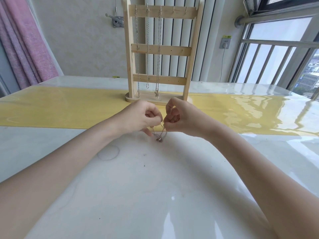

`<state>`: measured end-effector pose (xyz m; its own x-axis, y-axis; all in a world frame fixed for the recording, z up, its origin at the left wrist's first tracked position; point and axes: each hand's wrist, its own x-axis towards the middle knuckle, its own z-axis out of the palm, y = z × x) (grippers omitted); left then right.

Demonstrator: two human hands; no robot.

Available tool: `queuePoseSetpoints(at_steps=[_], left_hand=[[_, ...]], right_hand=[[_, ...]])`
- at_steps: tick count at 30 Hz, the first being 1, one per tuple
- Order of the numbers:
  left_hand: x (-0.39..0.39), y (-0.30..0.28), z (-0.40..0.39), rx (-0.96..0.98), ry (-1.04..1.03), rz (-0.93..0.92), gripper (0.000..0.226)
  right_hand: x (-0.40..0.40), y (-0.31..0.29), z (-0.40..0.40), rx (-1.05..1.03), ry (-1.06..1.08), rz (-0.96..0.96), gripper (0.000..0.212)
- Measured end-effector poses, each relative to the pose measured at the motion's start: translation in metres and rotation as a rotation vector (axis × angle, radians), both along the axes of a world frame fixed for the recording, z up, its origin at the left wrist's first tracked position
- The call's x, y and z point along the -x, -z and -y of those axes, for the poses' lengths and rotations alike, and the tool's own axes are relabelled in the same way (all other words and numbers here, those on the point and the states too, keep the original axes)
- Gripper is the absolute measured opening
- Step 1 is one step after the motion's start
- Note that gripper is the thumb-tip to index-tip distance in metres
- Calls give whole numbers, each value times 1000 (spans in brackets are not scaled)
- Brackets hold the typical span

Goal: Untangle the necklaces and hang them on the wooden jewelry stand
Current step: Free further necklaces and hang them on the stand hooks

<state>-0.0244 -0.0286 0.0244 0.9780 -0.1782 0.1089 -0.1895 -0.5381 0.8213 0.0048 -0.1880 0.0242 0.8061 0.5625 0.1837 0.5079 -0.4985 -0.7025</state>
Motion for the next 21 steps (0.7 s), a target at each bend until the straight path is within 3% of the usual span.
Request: queuePoseSetpoints(at_steps=[4, 7, 13, 21], left_hand=[[0, -1, 0, 183, -21, -41, 16], [2, -1, 1, 342, -22, -130, 11], [1, -1, 0, 442, -48, -171, 13], [-3, 2, 0, 436, -10, -136, 25]], right_hand=[[-1, 0, 4, -352, -8, -300, 30], [-4, -1, 7, -494, 1, -407, 32], [-5, 0, 6, -504, 13, -376, 35], [-6, -1, 8, -526, -32, -386, 35]])
